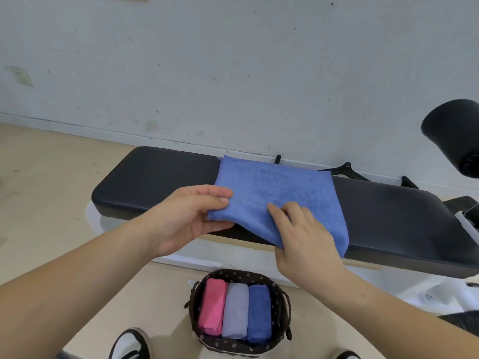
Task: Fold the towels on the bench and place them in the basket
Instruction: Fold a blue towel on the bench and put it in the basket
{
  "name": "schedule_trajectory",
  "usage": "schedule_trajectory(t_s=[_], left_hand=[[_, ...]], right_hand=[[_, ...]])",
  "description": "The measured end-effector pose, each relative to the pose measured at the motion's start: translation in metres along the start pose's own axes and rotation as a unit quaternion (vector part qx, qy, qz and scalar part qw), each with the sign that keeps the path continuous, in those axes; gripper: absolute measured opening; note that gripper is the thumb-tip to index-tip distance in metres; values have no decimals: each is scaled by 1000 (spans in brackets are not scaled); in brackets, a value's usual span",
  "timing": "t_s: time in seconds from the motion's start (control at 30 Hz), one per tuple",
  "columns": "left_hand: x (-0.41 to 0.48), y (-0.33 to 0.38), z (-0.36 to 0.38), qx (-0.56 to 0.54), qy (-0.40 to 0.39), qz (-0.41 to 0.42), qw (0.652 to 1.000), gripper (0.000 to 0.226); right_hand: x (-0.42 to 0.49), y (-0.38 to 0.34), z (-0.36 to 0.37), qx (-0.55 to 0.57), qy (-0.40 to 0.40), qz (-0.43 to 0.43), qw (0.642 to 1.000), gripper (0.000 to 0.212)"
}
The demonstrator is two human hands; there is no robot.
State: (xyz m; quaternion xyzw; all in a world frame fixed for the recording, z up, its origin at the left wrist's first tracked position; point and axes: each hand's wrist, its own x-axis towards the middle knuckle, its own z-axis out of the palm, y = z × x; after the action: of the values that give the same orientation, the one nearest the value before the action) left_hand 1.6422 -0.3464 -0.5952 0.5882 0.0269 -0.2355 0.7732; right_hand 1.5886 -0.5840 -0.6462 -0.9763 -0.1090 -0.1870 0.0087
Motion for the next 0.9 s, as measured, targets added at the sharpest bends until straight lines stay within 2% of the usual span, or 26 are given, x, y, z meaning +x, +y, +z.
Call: schedule_trajectory(t_s=[0.1,0.17,0.23,0.3,0.37,0.43,0.5,0.63,0.8,0.9], left_hand=[[-1,3,-7,11,-40,25,999,52],[-4,4,-10,122,-55,50,990,63],[-5,1,-10,309,-31,90,946,66],[-2,-5,-10,431,24,151,889,57],[3,-8,-11,459,68,215,860,41],[6,-8,-17,479,71,253,838,36],[9,-10,-24,511,52,252,820,46],[14,-15,-28,611,12,275,742,60],[18,-15,-31,609,41,319,725,41],[16,-16,-34,577,19,312,754,29]], right_hand=[[-6,17,-5,-22,-28,25,999,51],[-10,27,-13,-22,-69,66,995,34],[-13,35,-22,-17,-107,115,987,26],[-15,39,-33,4,-128,148,981,20],[-17,41,-42,24,-138,169,976,16],[-20,46,-48,33,-154,182,971,17],[-22,53,-52,47,-157,196,967,15],[-25,68,-53,108,-144,223,958,16],[-23,88,-54,257,-133,269,919,15],[-20,95,-60,345,-142,309,875,18]])
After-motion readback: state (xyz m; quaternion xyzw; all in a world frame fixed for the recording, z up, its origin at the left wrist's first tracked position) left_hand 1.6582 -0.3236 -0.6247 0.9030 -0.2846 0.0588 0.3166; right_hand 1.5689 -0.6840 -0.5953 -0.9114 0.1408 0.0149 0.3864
